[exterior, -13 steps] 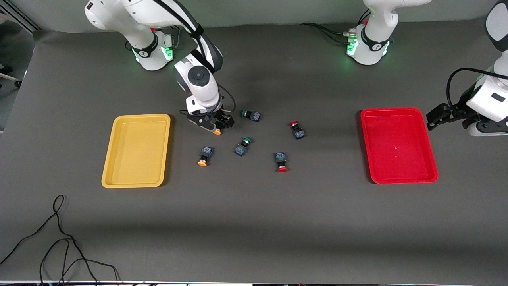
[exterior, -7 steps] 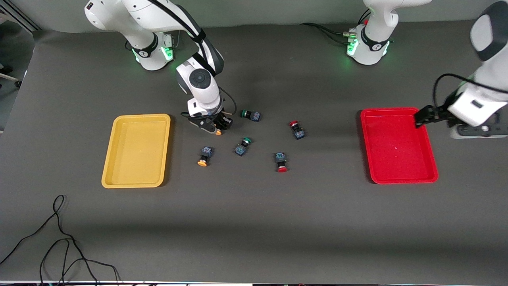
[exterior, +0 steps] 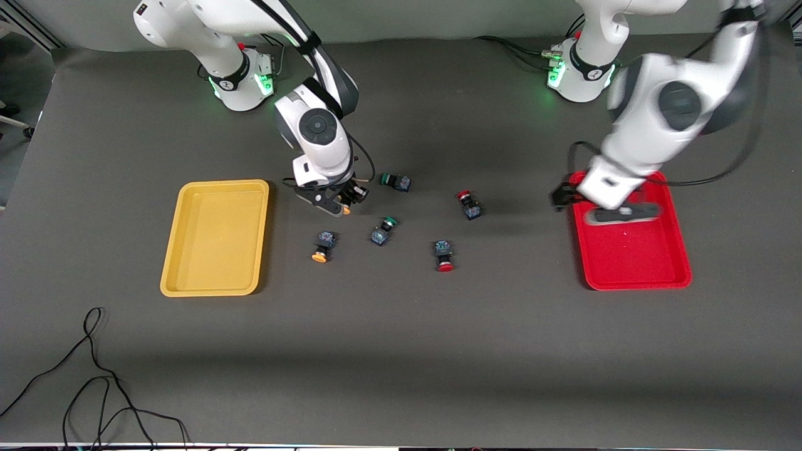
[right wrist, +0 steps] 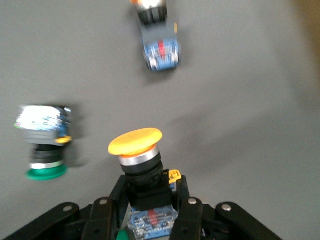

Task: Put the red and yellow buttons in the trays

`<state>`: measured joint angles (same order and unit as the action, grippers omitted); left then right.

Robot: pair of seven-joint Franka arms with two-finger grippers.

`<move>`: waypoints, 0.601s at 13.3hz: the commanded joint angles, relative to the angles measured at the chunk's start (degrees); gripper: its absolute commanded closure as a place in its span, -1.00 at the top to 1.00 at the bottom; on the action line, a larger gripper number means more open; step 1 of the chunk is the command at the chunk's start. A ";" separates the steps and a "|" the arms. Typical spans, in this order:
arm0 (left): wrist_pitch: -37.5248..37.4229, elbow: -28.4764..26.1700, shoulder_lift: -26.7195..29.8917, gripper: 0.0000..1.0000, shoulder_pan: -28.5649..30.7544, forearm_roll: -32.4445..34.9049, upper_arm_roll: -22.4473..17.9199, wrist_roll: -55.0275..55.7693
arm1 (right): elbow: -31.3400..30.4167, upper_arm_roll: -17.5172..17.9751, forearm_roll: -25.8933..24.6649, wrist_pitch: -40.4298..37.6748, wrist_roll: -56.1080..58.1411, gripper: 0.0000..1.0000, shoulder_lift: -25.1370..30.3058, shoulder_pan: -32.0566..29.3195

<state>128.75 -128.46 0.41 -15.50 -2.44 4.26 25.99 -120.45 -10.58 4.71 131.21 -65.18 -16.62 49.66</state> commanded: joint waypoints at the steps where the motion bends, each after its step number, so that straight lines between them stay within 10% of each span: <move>1: 5.61 -0.65 -5.57 1.00 -6.45 -0.29 -0.83 9.05 | 5.92 -6.18 0.48 -10.95 11.51 -0.55 3.42 -0.09; 8: 25.04 -0.21 -22.80 0.98 -20.87 -0.63 -0.83 28.05 | 1.38 -31.84 0.48 -15.81 61.44 -0.55 10.81 0.17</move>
<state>151.38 -129.68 -19.84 -33.80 -2.49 4.42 51.39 -115.68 -37.69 4.76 115.35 -13.00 -8.20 48.95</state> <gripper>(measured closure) 0.000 0.577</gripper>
